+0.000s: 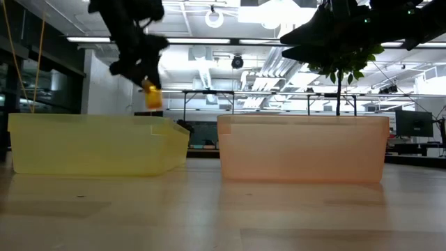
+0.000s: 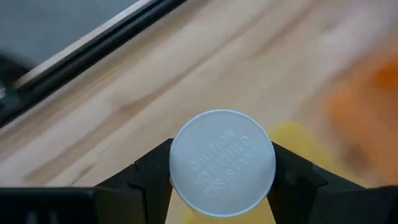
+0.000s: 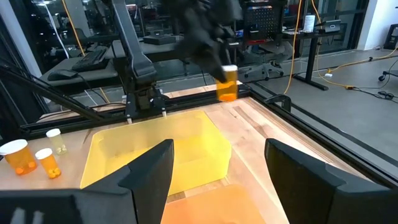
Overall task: Pick and place medicine bottles into bin by pill shape (circle, oval)
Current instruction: Put the orange capsule bottle into the orange bin
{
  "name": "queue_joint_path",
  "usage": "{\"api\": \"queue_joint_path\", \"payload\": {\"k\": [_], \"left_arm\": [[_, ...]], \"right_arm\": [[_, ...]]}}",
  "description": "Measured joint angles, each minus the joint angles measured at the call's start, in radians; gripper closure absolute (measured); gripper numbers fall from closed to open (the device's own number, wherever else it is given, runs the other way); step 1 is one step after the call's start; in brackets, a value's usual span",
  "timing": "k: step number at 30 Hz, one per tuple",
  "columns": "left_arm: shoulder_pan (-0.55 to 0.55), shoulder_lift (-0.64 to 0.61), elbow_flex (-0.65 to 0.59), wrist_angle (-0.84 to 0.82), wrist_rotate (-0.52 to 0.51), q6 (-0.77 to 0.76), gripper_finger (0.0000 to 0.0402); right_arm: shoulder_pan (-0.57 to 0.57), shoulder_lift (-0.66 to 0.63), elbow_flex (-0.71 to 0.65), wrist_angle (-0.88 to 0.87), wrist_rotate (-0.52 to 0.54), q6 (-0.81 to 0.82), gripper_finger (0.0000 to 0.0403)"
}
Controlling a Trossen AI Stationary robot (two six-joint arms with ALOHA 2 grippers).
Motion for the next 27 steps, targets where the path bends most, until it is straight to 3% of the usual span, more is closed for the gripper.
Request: {"api": "queue_joint_path", "payload": {"k": [5,11,19,27], "left_arm": [[-0.197,-0.020,0.000,0.148,0.002,-0.016,0.0209],[-0.346,0.098,0.013,0.268,-0.015,0.009,0.0209],[-0.431,0.362,0.202,0.276,-0.018,0.096,0.0209],[-0.424,0.596,0.365,0.283,-0.065,0.226,0.0209]], "right_arm": [[0.000,0.000,0.000,0.001,0.000,0.000,0.0157],[0.000,0.000,0.000,0.009,0.000,0.000,0.0157],[0.000,0.000,0.000,0.020,0.000,-0.004,0.0157],[0.000,0.000,0.000,0.028,0.000,-0.008,0.0157]]}}
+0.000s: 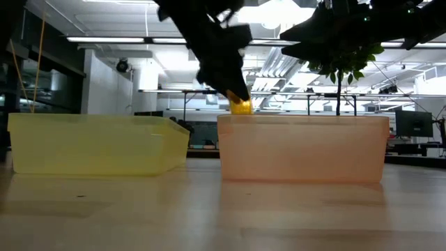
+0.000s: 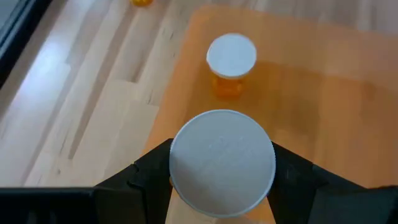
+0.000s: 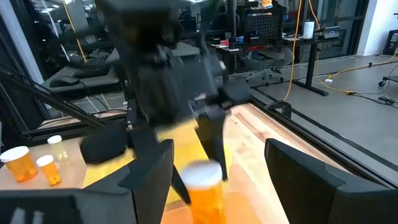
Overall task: Pick and place medicine bottles into bin by pill shape (circle, oval)
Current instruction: Put the orange capsule bottle into the orange bin
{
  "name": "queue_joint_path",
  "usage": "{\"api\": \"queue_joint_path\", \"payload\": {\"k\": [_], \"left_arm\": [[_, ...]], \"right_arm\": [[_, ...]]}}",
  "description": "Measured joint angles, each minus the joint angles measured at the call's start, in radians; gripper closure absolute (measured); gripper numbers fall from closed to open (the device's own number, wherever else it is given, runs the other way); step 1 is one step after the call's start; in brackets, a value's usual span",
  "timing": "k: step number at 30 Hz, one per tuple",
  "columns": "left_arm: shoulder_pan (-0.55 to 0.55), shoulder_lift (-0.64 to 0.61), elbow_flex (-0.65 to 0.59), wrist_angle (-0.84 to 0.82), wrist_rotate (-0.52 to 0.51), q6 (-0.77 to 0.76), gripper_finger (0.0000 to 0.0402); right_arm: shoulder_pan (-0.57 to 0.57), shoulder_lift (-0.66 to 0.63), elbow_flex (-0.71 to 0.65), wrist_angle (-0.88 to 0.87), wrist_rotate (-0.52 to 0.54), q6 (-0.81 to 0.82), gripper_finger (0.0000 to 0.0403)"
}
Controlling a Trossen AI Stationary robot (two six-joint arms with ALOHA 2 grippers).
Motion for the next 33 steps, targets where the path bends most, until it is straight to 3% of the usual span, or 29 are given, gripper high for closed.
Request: {"api": "queue_joint_path", "payload": {"k": [9,18,33], "left_arm": [[0.032,0.146,0.020,0.005,-0.001,0.029,0.0209],[0.042,0.176,0.020,0.009,0.000,0.063,0.0200],[0.043,0.169,0.050,-0.033,-0.003,0.081,0.0128]], "right_arm": [[0.000,0.000,0.000,0.003,0.000,0.000,0.0157],[0.000,0.000,0.000,0.005,0.000,0.000,0.0157],[0.000,0.000,0.000,0.005,0.000,0.000,0.0157]]}}
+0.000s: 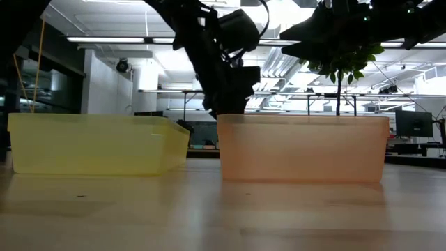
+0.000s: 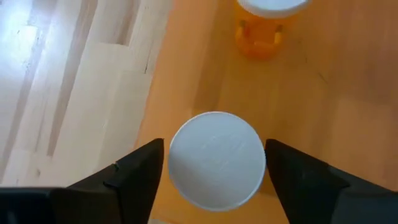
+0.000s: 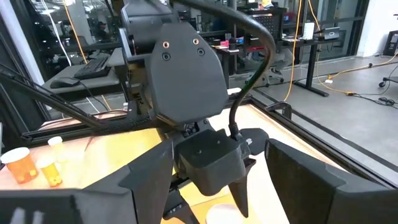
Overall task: Pick and place medicine bottles into bin by pill shape (circle, oval)
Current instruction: Put the orange capsule bottle into the orange bin
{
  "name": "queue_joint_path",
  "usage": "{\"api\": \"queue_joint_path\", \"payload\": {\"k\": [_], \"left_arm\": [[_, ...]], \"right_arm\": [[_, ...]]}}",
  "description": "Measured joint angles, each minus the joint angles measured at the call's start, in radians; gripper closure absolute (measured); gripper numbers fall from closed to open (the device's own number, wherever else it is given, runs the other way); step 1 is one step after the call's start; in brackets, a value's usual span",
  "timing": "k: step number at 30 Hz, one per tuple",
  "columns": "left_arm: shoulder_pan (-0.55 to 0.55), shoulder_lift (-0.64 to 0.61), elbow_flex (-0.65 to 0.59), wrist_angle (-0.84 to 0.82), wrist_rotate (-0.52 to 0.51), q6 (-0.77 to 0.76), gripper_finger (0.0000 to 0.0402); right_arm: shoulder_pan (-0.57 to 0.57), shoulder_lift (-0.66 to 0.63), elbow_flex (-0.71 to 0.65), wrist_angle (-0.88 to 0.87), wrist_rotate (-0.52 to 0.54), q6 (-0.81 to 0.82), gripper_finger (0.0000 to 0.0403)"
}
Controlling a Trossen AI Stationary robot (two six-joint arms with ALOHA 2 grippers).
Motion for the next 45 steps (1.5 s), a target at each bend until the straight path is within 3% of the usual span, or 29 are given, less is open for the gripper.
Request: {"api": "queue_joint_path", "payload": {"k": [8,14,19,28,34,39,45], "left_arm": [[0.001,-0.018,0.129,-0.202,-0.040,-0.027,0.0104],[-0.015,-0.171,0.076,-0.240,-0.066,-0.075,0.0112],[-0.071,-0.417,-0.125,-0.049,-0.093,-0.088,0.0121],[-0.200,-0.928,-0.705,0.545,-0.101,-0.074,0.0128],[-0.242,-1.163,-1.048,0.944,-0.109,-0.062,0.0128],[-0.241,-1.274,-1.198,1.116,-0.127,-0.025,0.0128],[-0.240,-1.317,-1.217,1.116,-0.199,0.003,0.0128]], "right_arm": [[0.000,0.000,0.000,-0.001,0.000,0.000,0.0157],[0.000,0.000,0.000,-0.001,0.000,-0.001,0.0157],[0.000,0.000,0.000,-0.002,0.000,-0.003,0.0157],[0.000,0.000,0.000,-0.002,0.000,0.000,0.0157],[0.000,0.000,0.000,-0.002,0.000,0.007,0.0157],[0.000,0.000,0.000,-0.001,0.000,0.008,0.0157],[0.000,0.000,0.000,-0.001,0.000,0.008,0.0157]]}}
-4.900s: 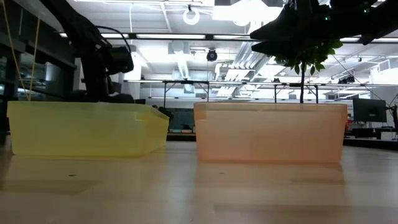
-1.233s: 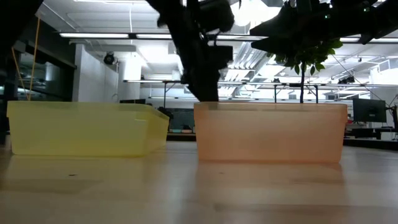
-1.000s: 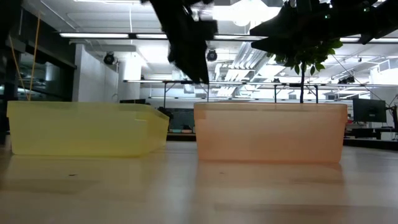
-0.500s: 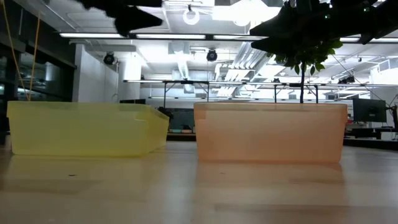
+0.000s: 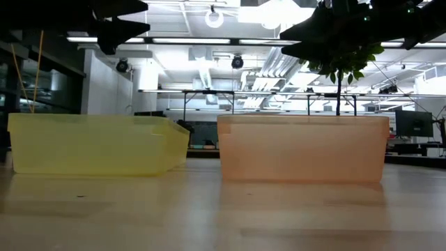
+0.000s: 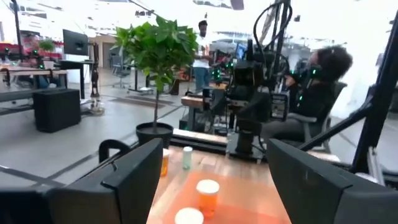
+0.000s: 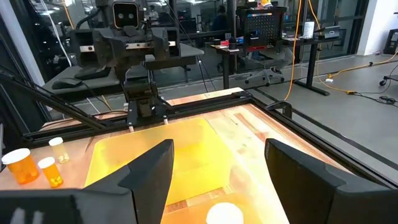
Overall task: Pick and place medicine bottles into bin by pill shape (circle, oval)
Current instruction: Put the orange capsule bottle into the orange bin
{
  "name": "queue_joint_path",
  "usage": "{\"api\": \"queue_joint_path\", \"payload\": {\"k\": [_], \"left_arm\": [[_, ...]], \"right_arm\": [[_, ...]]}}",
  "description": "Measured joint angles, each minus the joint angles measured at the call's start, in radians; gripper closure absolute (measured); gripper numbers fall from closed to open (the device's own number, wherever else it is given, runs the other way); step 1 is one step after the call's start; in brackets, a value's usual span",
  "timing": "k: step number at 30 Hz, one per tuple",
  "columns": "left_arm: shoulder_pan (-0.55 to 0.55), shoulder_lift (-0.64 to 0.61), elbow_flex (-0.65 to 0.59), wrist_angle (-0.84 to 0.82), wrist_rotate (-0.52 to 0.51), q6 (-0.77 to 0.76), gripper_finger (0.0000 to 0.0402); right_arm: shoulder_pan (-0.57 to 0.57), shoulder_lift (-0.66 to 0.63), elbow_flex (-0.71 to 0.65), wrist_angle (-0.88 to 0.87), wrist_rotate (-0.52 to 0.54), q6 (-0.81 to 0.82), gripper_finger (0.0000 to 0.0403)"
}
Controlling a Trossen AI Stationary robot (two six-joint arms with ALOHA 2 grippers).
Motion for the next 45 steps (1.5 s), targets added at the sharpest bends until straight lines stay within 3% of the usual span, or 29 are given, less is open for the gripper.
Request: {"api": "queue_joint_path", "payload": {"k": [3,6,10,14,17,26,34,40,45], "left_arm": [[0.000,0.000,-0.001,0.000,0.002,0.026,0.0128],[0.000,0.001,-0.001,-0.001,0.019,0.029,0.0128],[0.000,0.001,-0.001,-0.001,0.020,0.023,0.0128],[0.000,0.001,-0.001,-0.004,0.020,0.022,0.0128],[0.000,0.001,-0.001,-0.007,0.021,0.022,0.0128],[-0.002,0.002,-0.001,-0.012,0.024,0.022,0.0128],[-0.002,0.002,-0.001,-0.025,0.024,-0.020,0.0128],[-0.003,0.002,-0.001,-0.032,0.024,-0.030,0.0128],[-0.003,0.002,-0.001,-0.032,0.024,-0.030,0.0128]], "right_arm": [[0.000,0.000,0.000,0.000,0.010,0.012,0.0157],[0.000,0.000,0.012,-0.036,0.167,0.124,0.0157],[-0.001,0.006,0.125,-0.403,0.462,0.290,0.0157],[-0.014,0.064,0.226,-0.740,0.637,0.541,0.0157],[-0.053,0.131,0.254,-0.803,0.652,0.630,0.0157],[-0.183,0.305,0.264,-0.761,0.651,0.648,0.0157],[-0.246,0.373,0.264,-0.761,0.624,0.710,0.0157],[-0.296,0.414,0.264,-0.763,0.540,0.768,0.0157],[-0.327,0.404,0.264,-0.759,0.522,0.719,0.0157]]}}
